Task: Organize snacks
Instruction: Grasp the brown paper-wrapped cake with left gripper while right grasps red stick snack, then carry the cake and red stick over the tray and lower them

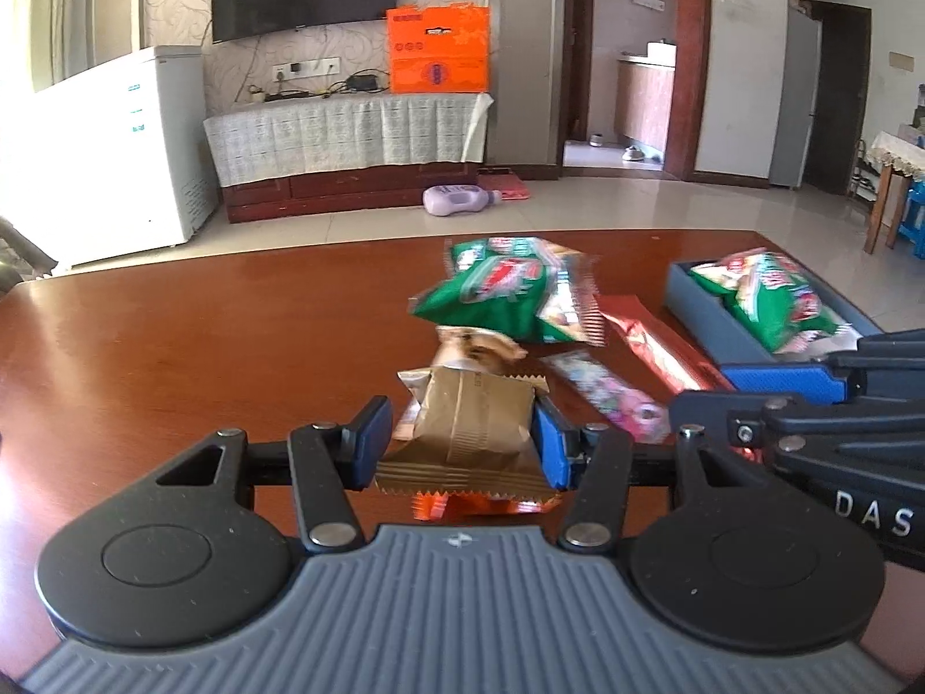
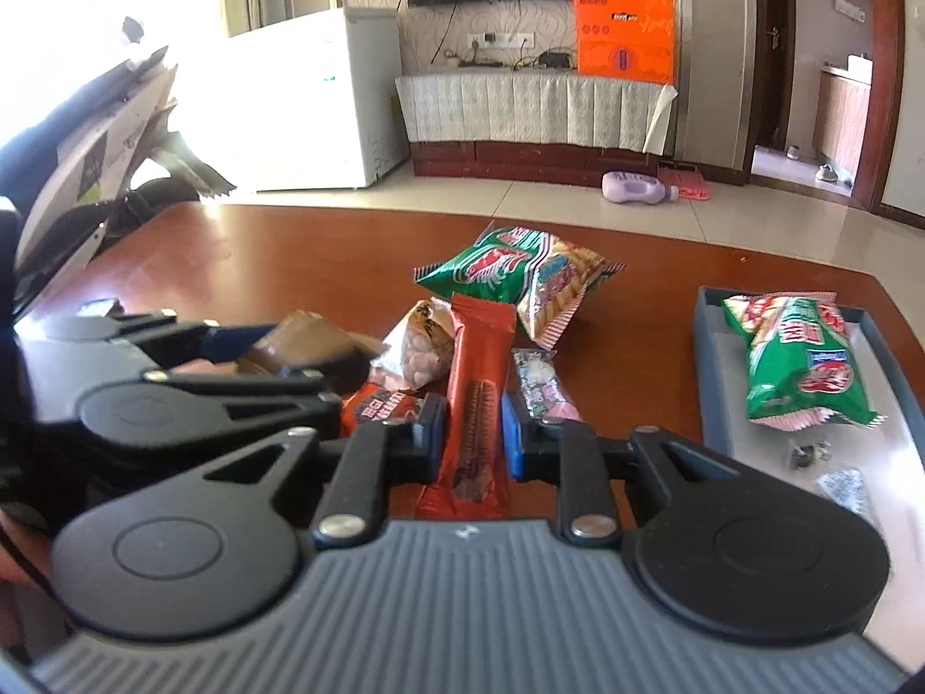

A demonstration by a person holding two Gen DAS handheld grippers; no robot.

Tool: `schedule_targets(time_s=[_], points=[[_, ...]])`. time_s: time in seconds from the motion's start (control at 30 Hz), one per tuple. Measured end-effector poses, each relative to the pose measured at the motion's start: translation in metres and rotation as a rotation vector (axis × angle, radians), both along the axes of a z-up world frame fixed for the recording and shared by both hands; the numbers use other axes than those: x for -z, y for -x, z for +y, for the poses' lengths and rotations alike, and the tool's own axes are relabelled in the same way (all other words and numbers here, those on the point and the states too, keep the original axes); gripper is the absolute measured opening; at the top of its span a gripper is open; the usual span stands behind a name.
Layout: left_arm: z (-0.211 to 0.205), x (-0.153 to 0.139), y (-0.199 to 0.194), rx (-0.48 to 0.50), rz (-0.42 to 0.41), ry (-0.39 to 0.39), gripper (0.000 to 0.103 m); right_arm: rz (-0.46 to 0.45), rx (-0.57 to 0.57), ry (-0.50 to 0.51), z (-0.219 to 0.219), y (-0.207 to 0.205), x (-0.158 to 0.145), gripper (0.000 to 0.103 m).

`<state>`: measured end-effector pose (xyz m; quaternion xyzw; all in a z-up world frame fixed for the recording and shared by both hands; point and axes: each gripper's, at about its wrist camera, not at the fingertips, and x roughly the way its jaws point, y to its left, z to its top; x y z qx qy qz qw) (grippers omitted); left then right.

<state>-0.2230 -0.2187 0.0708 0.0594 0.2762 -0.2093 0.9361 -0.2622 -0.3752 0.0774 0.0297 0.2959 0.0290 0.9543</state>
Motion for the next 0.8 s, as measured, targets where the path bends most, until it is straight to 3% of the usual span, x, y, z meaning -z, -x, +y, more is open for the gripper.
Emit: schedule_targets(time_s=[0.4,0.8], points=[[-0.056,-0.009,0.047,0.107,-0.024,0.017,0.058,-0.049,0.072,-0.003,-0.046,0.046,-0.019,0.024],[-0.100,-0.012,0.053,0.171,-0.024,0.045,0.058,-0.084,0.127,0.016,-0.086,0.077,-0.029,0.024]])
